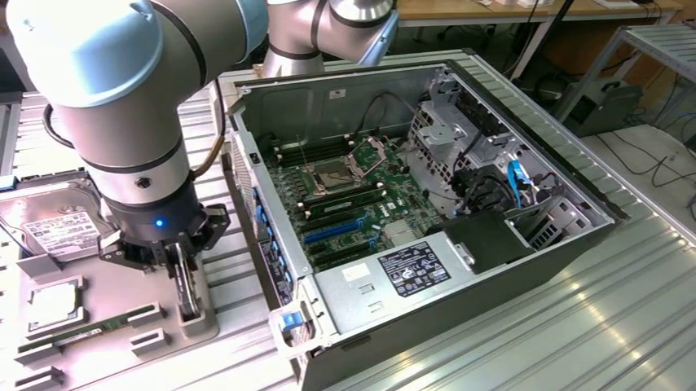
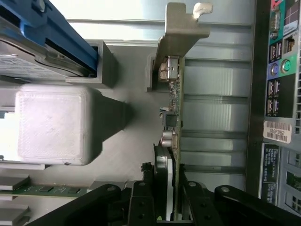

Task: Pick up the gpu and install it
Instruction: 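Pick up the gpu and move the gpu toward the slot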

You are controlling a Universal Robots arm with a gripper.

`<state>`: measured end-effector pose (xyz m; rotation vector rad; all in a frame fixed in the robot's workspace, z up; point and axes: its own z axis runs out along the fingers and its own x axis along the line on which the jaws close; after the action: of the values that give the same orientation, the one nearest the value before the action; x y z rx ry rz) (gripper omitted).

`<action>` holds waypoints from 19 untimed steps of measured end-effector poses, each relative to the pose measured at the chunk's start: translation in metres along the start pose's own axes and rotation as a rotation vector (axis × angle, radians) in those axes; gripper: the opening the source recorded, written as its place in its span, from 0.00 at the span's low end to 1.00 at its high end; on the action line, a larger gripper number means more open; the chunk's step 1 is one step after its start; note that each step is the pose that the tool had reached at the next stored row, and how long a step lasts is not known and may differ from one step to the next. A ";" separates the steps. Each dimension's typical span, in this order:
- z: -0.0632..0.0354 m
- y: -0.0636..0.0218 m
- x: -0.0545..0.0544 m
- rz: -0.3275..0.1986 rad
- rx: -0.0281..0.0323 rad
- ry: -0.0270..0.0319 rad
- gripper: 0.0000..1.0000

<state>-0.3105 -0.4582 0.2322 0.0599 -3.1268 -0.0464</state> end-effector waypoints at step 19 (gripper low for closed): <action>-0.0285 0.0009 0.000 0.000 -0.0009 -0.0002 0.29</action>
<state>-0.3105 -0.4582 0.2607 0.0598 -3.1269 -0.0477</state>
